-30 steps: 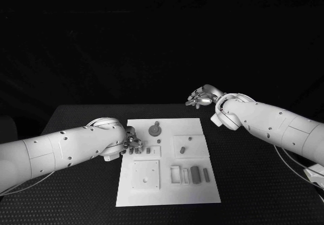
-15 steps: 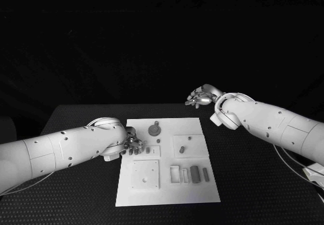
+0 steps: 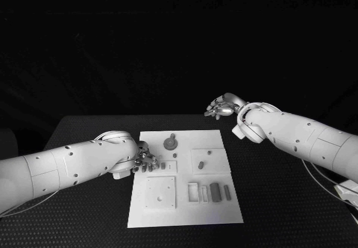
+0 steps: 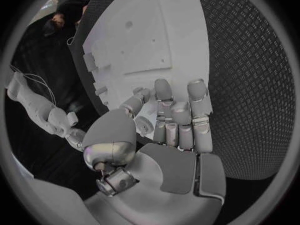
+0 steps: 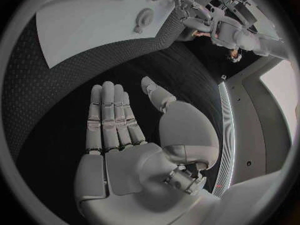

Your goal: Assemble the parts on the task board

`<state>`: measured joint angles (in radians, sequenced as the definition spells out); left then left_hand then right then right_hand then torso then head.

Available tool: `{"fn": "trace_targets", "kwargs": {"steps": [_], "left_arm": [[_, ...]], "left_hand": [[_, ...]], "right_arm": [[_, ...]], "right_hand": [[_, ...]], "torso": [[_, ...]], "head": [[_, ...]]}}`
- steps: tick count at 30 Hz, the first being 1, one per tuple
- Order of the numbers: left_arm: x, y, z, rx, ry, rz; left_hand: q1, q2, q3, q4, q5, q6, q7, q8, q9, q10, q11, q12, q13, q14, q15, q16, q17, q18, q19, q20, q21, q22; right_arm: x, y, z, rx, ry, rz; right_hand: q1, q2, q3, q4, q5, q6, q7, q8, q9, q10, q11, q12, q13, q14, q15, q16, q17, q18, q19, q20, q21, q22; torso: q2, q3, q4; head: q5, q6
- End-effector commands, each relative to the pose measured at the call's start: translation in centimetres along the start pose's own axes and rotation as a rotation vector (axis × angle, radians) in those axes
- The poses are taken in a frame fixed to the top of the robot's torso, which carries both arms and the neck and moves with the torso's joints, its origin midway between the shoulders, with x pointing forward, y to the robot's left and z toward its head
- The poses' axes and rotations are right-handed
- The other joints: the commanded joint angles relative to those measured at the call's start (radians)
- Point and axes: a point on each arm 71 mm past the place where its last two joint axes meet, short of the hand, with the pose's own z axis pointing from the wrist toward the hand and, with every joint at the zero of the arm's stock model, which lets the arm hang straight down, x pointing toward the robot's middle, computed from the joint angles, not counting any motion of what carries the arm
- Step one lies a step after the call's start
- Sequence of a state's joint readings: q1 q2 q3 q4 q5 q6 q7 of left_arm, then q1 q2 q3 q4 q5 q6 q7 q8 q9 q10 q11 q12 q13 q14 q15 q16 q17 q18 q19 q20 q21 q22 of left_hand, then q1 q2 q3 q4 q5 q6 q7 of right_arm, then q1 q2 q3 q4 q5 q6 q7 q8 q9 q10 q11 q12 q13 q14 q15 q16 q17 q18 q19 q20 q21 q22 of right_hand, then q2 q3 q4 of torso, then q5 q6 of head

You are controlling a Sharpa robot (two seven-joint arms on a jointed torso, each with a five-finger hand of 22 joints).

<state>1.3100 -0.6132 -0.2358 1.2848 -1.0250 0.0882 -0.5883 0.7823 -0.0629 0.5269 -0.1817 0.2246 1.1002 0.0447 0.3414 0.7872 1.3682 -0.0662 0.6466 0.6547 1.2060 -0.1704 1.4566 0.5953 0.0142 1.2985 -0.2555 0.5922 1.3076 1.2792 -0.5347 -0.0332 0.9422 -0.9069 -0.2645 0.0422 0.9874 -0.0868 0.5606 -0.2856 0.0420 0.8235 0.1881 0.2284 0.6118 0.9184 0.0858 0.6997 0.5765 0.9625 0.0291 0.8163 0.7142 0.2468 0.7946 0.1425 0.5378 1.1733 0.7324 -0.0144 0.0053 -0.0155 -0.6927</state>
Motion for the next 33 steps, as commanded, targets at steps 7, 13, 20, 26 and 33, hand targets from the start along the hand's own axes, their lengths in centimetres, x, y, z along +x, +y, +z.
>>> {"fn": "trace_targets", "kwargs": {"steps": [7,13,20,26,33], "left_arm": [[0.0,0.5,0.2,0.005,-0.018,-0.028],[-0.2,1.0,0.1,0.000,-0.025,-0.036],[-0.7,1.5,0.0,-0.001,-0.048,-0.074],[-2.4,1.8,-0.5,0.025,-0.141,-0.144],[-4.4,0.8,-1.6,0.200,-0.303,-0.183]], "left_hand": [[-0.025,-0.070,-0.004,0.064,-0.077,-0.028,0.004,-0.012,0.008,-0.024,0.005,-0.003,-0.002,-0.017,0.001,-0.012,-0.004,0.017,-0.015,-0.001,-0.017,0.012],[-0.031,-0.072,-0.006,0.072,-0.077,-0.041,0.006,-0.016,0.008,-0.030,0.006,-0.004,-0.004,-0.018,0.002,-0.013,-0.003,0.017,-0.016,-0.001,-0.019,0.013],[-0.040,-0.097,-0.003,0.096,-0.088,-0.067,0.010,-0.013,0.007,-0.033,0.010,0.000,-0.009,-0.020,0.005,-0.013,-0.003,0.019,-0.016,-0.001,-0.023,0.014],[-0.044,-0.143,0.025,0.160,-0.170,-0.118,0.025,-0.014,0.002,-0.072,0.025,-0.015,-0.025,-0.051,0.020,-0.036,-0.012,0.021,-0.047,0.006,-0.048,0.009],[0.141,-0.046,0.045,0.014,-0.129,-0.168,0.069,-0.008,-0.012,-0.238,0.089,-0.155,-0.105,-0.196,0.089,-0.206,-0.094,-0.002,-0.215,0.076,-0.186,-0.053]], "right_arm": [[0.0,0.1,0.0,-0.011,0.008,0.000],[0.0,0.0,0.0,-0.010,0.008,0.000],[0.0,0.0,0.0,-0.009,0.008,0.000],[-0.1,-0.1,-0.1,-0.008,0.006,0.000],[-0.3,-0.3,-0.1,-0.004,0.003,0.000]], "right_hand": [[-0.004,-0.005,-0.008,0.000,0.005,-0.006,0.002,0.004,0.001,0.007,0.002,-0.006,-0.002,0.005,-0.001,-0.007,0.002,-0.012,-0.001,0.007,-0.006,-0.001],[-0.004,-0.006,-0.009,0.000,0.005,-0.006,0.002,0.004,0.001,0.007,0.003,-0.006,-0.003,0.005,-0.001,-0.008,0.002,-0.012,-0.001,0.007,-0.006,-0.001],[-0.004,-0.006,-0.009,0.001,0.005,-0.007,0.002,0.004,0.001,0.006,0.003,-0.007,-0.004,0.005,0.000,-0.009,0.003,-0.012,-0.001,0.007,-0.007,-0.001],[-0.005,-0.006,-0.010,0.002,0.005,-0.007,0.003,0.003,0.001,0.007,0.003,-0.007,-0.005,0.005,0.000,-0.010,0.004,-0.012,-0.001,0.008,-0.008,-0.001],[-0.005,-0.005,-0.010,0.002,0.005,-0.007,0.003,0.004,0.001,0.007,0.003,-0.007,-0.006,0.006,0.000,-0.011,0.004,-0.012,-0.001,0.008,-0.008,-0.001]], "torso": [[0.000,-0.0005,-0.0003],[0.000,0.0002,0.0003],[0.000,0.0003,0.0004],[-0.001,0.0015,-0.0004],[-0.001,0.0015,0.0012]], "head": [[-0.002,0.001],[-0.002,0.000],[-0.004,0.001],[-0.005,0.005],[-0.008,0.009]]}}
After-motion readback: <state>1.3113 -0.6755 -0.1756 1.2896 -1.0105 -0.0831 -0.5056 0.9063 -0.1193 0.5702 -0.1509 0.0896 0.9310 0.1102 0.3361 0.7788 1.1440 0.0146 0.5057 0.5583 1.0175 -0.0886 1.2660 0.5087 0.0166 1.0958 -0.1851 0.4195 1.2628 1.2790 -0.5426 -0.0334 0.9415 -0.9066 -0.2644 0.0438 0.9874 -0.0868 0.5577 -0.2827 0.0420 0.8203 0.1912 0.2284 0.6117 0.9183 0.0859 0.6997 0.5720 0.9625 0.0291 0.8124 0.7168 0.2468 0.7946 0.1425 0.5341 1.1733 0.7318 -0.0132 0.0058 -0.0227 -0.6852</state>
